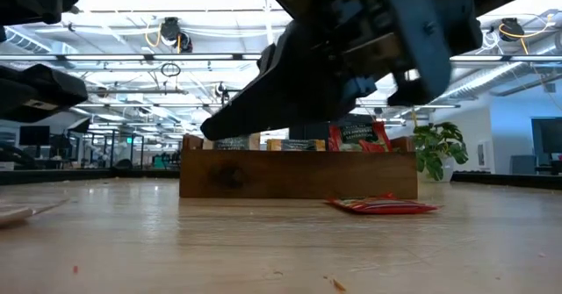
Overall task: Pick & Place Tea
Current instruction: Put the brown tea bag into the left section of the wooden organizer
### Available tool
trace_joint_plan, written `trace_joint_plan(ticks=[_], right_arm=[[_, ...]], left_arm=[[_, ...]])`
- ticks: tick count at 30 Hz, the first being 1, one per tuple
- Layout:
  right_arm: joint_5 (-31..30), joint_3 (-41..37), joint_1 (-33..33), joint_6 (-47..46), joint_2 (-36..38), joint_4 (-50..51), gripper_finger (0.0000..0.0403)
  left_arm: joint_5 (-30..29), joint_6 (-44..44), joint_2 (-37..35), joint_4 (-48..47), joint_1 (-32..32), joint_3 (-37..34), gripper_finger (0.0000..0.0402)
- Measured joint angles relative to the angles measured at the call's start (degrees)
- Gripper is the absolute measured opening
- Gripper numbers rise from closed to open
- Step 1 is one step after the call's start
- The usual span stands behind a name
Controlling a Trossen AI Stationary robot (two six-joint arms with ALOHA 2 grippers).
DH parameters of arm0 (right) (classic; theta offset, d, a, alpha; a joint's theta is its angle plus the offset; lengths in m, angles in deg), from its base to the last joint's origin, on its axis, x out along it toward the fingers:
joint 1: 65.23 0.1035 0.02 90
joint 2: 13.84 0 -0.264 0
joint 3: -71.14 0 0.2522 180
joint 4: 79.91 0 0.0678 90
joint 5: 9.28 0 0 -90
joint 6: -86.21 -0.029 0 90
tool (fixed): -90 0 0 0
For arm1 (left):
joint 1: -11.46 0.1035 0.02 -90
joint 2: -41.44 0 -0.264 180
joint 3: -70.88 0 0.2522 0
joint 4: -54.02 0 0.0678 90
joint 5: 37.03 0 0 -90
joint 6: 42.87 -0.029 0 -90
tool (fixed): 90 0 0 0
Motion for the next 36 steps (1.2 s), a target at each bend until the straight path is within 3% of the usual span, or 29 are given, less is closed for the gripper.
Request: trace_joint_plan(ticks=[4,13,15,19,25,27,31,36], right_arm=[[3.2,0.0,0.0,1.2,0.0,-0.2,0.0004],[3.2,0.0,0.3,4.1,0.0,-0.3,0.0004],[3.3,0.0,0.3,3.5,0.0,-0.3,0.0004],[4.9,0.0,0.3,2.2,-1.0,-1.0,0.0004],[5.8,2.3,0.3,4.8,-4.0,-4.2,0.0003],[9.4,6.0,0.0,5.5,-7.1,-4.8,0.0001],[10.5,12.7,-0.5,7.5,-12.1,-3.8,0.0001],[10.4,21.0,-2.0,10.0,-15.7,2.6,0.0001]], left_arm=[[-2.1,-5.0,0.1,3.2,0.1,0.0,0.009],[-5.6,-10.3,0.0,1.7,0.7,6.1,0.009],[-5.3,-7.0,-0.1,-2.5,0.6,8.2,0.009],[-5.3,8.1,-0.2,-14.7,0.0,11.0,0.009],[-7.5,24.0,-0.2,-23.3,-4.5,9.5,0.009],[-8.0,30.3,-0.2,-25.7,-5.9,8.7,0.009],[-8.8,40.2,-0.3,-29.7,-7.9,8.5,0.009],[-8.7,42.7,-0.2,-29.6,-8.5,7.9,0.009]])
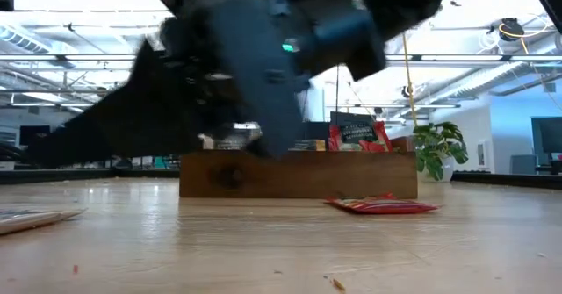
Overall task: Pick & Place Tea
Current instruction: Put the brown tea bag into the left section of the wooden organizer
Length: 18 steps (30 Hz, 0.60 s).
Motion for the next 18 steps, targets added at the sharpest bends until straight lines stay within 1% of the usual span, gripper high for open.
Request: trace_joint_plan(ticks=[4,9,14,18], right_arm=[[0.6,3.8,-1.8,-0.2,-1.5,2.6,0.0],[6.1,4.6,-3.7,-0.2,-2.9,4.1,0.0],[7.2,4.7,-4.9,-2.0,-4.9,7.1,0.0],[5.9,4.9,-4.9,-4.5,-5.6,9.2,0.0]], left_arm=[[-1.5,0.2,0.0,0.3,0.1,-0.2,0.009],[-2.1,-1.0,0.0,2.6,1.5,-0.2,0.009],[-3.2,-5.6,0.0,2.5,2.1,-0.2,0.009],[-3.5,-6.4,0.0,2.6,2.5,-0.2,0.009]])
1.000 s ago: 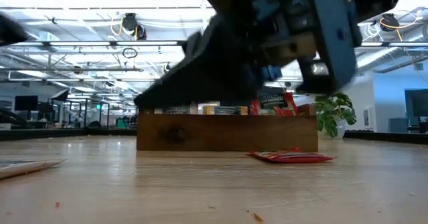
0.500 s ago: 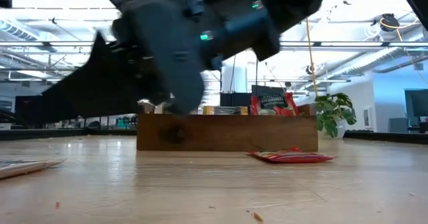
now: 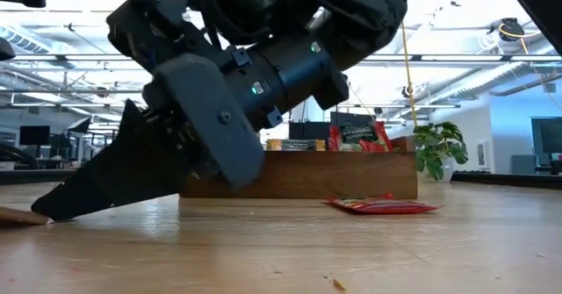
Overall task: Pick & Place Tea
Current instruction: Put the brown tea bag into the left section of the wooden organizer
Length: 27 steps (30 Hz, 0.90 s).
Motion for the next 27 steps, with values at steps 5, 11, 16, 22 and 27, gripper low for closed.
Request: trace_joint_plan(ticks=[5,11,16,22,27], right_arm=[[-3.4,-0.1,0.3,-1.7,-0.1,3.5,0.0],[-4.4,-0.4,0.8,-1.9,-0.2,6.3,0.0],[-4.0,-2.3,0.4,-3.3,-0.2,4.6,0.0],[-3.4,-3.8,-0.3,-5.0,-0.3,2.6,0.0],[2.0,-3.9,-0.8,-6.7,-0.3,0.1,0.0]], left_arm=[[0.0,2.3,0.0,0.2,0.1,0.0,0.009],[2.1,0.5,-0.9,-0.7,-2.1,0.0,0.0092],[4.3,-5.5,-3.5,2.3,-4.3,0.1,0.0118],[-0.4,-15.2,-2.4,5.9,-6.5,0.1,0.0173],[0.3,-22.0,0.3,4.4,-5.8,0.1,0.0222]])
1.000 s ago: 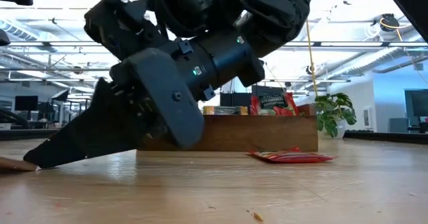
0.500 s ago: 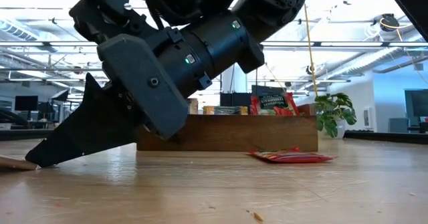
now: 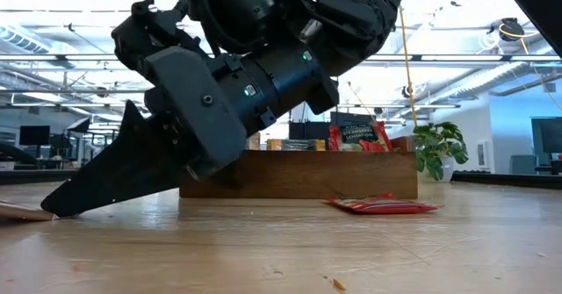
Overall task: Pick & Place Tea
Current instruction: Put the brown tea bag into the left section of the wooden organizer
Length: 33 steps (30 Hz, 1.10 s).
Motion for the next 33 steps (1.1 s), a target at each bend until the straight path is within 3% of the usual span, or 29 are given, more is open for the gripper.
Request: trace_joint_plan(ticks=[4,9,17,24,33], right_arm=[[1.7,0.0,-0.4,-2.0,0.0,-0.7,0.0],[9.0,-0.1,-1.6,-4.6,0.0,-1.3,0.0],[9.1,-3.8,-2.3,-7.3,0.0,-8.9,0.0],[9.0,-5.2,-3.0,-9.4,0.0,-12.8,0.0],[10.3,-5.2,-3.0,-10.9,0.0,-14.4,0.0]], left_arm=[[-0.6,-3.1,2.6,-3.4,0.7,0.0,0.0238],[-2.9,-5.5,6.0,-4.1,2.1,0.2,0.0224],[-6.6,-14.9,9.0,-5.0,1.4,4.2,0.018],[-8.8,-23.1,9.8,-0.9,2.0,5.6,0.0164],[-13.1,-23.5,13.1,0.6,3.3,5.9,0.0155]])
